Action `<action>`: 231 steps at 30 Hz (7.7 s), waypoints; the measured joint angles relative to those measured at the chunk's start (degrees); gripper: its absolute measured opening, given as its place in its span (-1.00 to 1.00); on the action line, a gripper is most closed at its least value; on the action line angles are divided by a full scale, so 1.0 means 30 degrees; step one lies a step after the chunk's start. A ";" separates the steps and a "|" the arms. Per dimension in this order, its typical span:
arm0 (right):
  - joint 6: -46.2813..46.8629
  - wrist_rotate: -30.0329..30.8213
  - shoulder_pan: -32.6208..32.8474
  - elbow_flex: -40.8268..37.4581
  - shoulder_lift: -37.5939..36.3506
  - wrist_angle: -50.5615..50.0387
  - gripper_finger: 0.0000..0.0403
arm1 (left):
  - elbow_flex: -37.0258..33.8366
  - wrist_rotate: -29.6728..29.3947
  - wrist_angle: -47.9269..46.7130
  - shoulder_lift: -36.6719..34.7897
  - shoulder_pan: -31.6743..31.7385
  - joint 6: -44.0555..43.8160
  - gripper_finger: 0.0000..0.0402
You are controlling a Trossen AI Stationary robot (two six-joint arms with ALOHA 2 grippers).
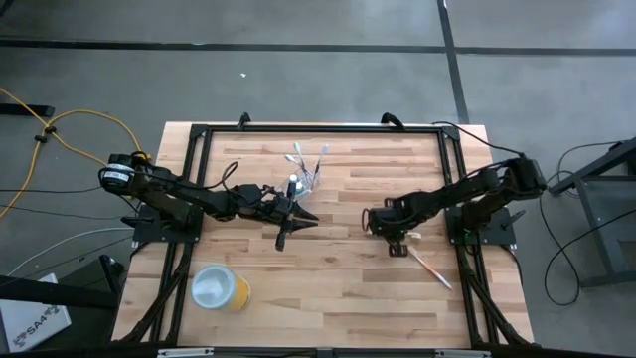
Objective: Pick & Place toothbrushing station
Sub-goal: Put the top orange toothbrush into the transparent organizer
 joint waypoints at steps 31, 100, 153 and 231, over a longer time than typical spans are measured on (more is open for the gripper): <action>0.2002 -0.0416 0.0002 -0.1451 -0.0311 0.0860 -0.72 | 0.0000 0.0044 0.0073 0.0000 0.0007 -0.0004 -0.70; 0.2412 0.0247 -0.0107 -0.1563 -0.1172 -0.0422 -0.97 | 0.0000 0.0051 0.0051 -0.0007 0.0000 -0.0007 -0.70; 0.8525 -0.0633 -0.0263 0.8950 -0.1164 -0.1960 -0.98 | 0.0000 0.0454 0.0483 -0.0007 -0.0605 0.1012 -0.70; 1.7923 -0.6033 -0.3566 0.8950 -0.1157 0.7919 -0.98 | 0.6543 -1.9930 0.2729 0.5756 -0.6852 3.2012 -0.70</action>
